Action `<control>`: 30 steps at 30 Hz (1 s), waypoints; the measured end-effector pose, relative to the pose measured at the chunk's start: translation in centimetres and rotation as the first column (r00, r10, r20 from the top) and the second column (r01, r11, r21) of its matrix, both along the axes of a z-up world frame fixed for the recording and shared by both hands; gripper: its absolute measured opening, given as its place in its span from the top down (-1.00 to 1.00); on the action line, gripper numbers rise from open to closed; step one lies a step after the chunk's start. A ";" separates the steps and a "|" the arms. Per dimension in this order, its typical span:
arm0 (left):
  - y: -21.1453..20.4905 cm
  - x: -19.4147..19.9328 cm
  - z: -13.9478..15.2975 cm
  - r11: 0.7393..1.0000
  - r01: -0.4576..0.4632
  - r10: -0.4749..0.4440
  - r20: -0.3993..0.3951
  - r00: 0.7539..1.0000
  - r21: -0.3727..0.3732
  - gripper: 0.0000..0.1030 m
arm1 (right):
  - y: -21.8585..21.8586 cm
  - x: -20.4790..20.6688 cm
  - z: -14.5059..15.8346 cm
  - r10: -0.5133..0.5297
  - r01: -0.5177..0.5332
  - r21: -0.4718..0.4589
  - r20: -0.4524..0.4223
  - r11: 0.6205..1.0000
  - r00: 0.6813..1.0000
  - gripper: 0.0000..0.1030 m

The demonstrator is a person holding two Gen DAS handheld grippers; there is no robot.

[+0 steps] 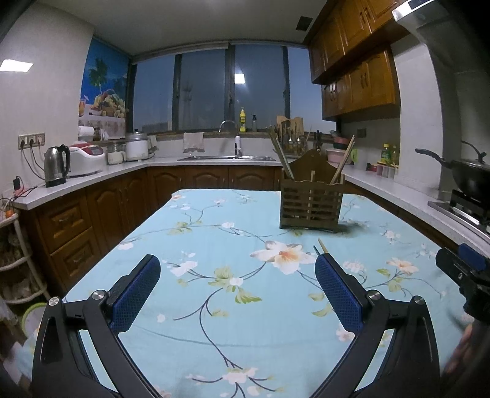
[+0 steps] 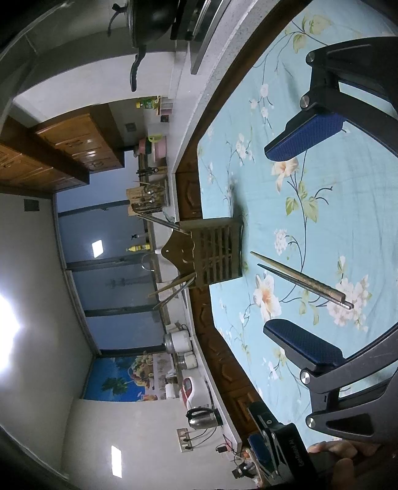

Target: Organize utensils

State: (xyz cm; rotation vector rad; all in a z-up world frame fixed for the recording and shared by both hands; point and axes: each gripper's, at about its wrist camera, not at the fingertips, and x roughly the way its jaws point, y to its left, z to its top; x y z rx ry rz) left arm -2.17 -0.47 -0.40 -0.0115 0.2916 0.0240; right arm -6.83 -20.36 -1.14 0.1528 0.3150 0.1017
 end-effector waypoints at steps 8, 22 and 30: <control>-0.3 -0.1 0.2 1.000 0.005 -0.005 -0.002 1.000 0.012 -1.00 | 0.2 -0.5 0.4 -0.003 0.003 0.001 0.013 1.000 1.000 -1.00; -0.3 -0.5 0.1 1.000 0.011 -0.012 0.011 1.000 0.025 -1.00 | 0.2 -0.9 0.9 -0.001 0.001 0.009 0.034 1.000 0.999 -1.00; -0.2 -0.8 0.3 1.000 0.018 -0.018 0.015 1.000 0.022 -1.00 | 0.3 -0.8 0.9 -0.002 0.001 0.009 0.037 1.000 0.999 -1.00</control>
